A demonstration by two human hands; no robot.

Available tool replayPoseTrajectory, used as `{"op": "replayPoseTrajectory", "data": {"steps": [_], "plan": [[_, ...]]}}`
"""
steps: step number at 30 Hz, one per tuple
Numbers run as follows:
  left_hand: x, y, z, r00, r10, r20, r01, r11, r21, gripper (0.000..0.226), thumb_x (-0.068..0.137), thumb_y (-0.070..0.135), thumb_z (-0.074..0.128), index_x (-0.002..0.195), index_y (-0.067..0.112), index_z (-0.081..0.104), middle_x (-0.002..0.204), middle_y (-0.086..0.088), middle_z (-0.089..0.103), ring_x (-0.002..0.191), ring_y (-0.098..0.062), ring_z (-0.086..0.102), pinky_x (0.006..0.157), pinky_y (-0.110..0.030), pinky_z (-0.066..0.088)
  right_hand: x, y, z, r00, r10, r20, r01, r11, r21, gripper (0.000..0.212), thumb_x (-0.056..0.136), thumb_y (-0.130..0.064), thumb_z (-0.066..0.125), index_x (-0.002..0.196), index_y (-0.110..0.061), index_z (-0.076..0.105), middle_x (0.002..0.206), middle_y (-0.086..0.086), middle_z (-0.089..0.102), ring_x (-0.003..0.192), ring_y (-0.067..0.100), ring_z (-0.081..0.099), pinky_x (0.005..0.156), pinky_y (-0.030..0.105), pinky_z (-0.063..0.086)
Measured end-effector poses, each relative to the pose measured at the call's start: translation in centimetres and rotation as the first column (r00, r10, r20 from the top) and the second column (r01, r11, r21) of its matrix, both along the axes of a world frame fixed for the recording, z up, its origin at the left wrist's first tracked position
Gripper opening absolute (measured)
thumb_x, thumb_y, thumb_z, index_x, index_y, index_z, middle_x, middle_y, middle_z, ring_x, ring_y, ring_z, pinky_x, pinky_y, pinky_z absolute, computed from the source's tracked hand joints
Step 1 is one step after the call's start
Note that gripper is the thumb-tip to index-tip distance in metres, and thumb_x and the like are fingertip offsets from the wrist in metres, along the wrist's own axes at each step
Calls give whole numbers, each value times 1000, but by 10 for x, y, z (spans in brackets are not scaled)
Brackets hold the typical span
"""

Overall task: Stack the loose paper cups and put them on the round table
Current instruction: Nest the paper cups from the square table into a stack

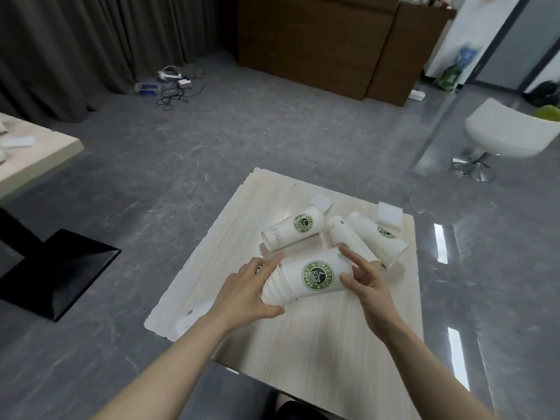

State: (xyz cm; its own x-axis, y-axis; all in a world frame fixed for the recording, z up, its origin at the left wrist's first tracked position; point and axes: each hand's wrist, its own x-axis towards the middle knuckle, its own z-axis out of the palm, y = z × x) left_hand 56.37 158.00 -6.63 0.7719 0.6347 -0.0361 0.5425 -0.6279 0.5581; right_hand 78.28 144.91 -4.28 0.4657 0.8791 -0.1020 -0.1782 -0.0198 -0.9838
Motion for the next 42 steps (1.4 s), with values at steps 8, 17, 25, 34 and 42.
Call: {"op": "replayPoseTrajectory", "data": {"steps": [8, 17, 25, 34, 42], "plan": [[5, -5, -4, 996, -76, -40, 77, 996, 33, 102, 69, 58, 70, 150, 44, 10, 131, 11, 36, 115, -10, 42, 89, -32, 41, -21, -1, -4, 997, 70, 15, -69, 997, -36, 45, 87, 5, 55, 127, -16, 57, 106, 3, 73, 99, 12, 67, 81, 20, 51], [27, -17, -2, 992, -127, -12, 128, 991, 33, 103, 69, 60, 68, 150, 45, 6, 131, 11, 35, 116, -8, 41, 91, -31, 39, -48, -4, -7, 992, 124, -26, -126, 989, -75, 45, 79, -15, 62, 124, -16, 59, 109, 14, 71, 99, 20, 65, 79, 26, 51], [39, -13, -5, 990, -138, -11, 138, 990, 25, 110, 66, 64, 67, 151, 41, 0, 134, 12, 34, 117, -8, 42, 90, -31, 42, -54, 5, -9, 990, 130, -60, -135, 988, -80, 50, 81, -16, 62, 131, -22, 56, 107, 13, 71, 103, 24, 66, 82, 26, 51], [47, 0, -6, 1000, -27, 6, 27, 999, 17, 101, 66, 59, 68, 149, 40, 14, 129, 14, 40, 113, -9, 46, 84, -31, 43, -30, 30, -10, 976, 216, -32, -218, 966, -140, 51, 90, -7, 62, 134, -31, 52, 105, 10, 72, 102, 19, 66, 87, 26, 50], [32, 14, -1, 976, 205, 69, -196, 973, -123, 103, 67, 54, 75, 149, 42, 14, 130, 14, 39, 112, -8, 46, 88, -32, 44, 65, 112, -11, 958, 91, 272, -33, 977, -209, 44, 89, -10, 64, 122, -38, 59, 136, -6, 48, 124, 8, 44, 99, 26, 36]]}}
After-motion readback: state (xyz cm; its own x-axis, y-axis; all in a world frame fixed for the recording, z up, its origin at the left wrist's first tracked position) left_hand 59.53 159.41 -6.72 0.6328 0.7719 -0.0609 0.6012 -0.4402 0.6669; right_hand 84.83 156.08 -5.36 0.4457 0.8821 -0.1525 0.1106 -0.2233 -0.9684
